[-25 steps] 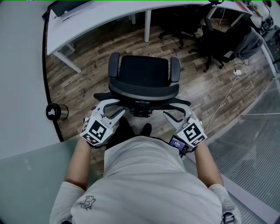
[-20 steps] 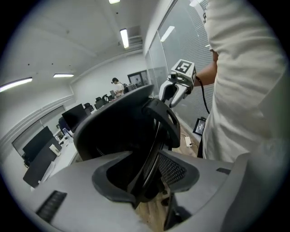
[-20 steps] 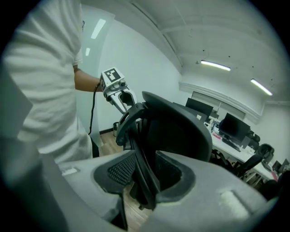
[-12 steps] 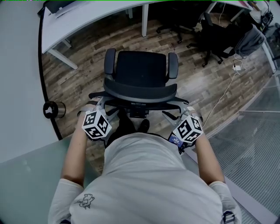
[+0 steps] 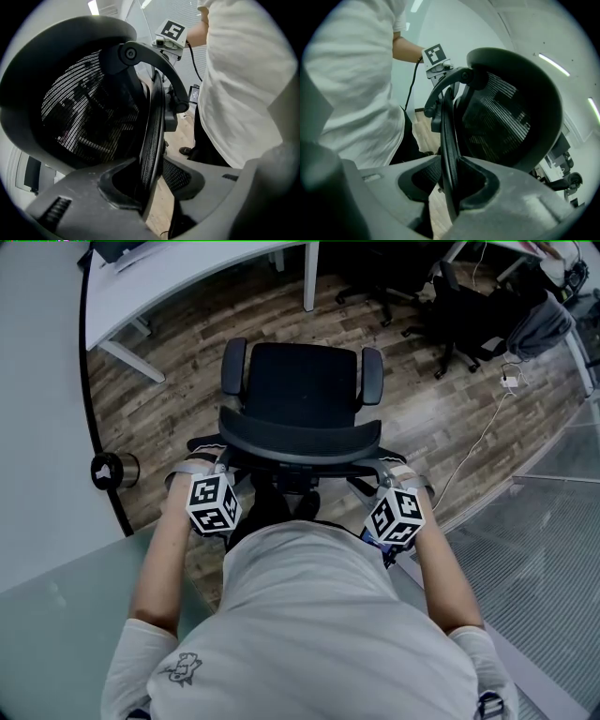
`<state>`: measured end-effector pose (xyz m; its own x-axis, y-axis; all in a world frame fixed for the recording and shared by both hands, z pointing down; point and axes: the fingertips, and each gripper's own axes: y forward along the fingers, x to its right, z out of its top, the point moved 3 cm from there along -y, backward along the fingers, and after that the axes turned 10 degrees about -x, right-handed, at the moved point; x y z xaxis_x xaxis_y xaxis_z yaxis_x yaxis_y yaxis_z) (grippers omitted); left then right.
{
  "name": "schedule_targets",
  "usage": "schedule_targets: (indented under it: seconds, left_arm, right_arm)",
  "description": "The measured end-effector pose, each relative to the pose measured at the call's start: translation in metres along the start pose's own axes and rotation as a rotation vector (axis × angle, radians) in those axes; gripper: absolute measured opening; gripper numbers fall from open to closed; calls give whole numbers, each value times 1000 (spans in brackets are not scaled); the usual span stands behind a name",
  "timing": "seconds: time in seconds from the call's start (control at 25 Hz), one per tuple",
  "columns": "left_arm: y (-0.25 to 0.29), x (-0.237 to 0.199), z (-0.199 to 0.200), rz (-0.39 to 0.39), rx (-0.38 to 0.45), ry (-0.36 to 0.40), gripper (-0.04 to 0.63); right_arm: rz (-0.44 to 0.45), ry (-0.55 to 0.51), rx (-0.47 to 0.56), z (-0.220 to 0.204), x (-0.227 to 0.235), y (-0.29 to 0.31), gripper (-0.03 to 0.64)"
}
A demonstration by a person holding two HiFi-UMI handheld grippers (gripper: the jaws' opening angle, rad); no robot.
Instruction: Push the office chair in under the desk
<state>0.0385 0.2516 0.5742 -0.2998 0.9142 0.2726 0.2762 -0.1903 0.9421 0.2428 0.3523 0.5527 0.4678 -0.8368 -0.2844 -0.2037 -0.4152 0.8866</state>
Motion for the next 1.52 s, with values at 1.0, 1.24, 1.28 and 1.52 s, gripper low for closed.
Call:
schedule_targets:
  seconds: [1.0,1.24,1.28,1.52]
  left_arm:
    - [8,-67,-48,21,-19,2,120]
    - [15,-84,-58,26,-23,3,120]
    - [15,-90,-63,27,-21,6,120]
    - [16,-135,-107,13,-15,12,120]
  right_arm:
    - [30,-71,-23,48,58,40,104]
    - [20,-83,-30,58,70,55,104]
    - [20,-82,-33,63,75,58,104]
    - [33,-80,-46,109,110,85,106]
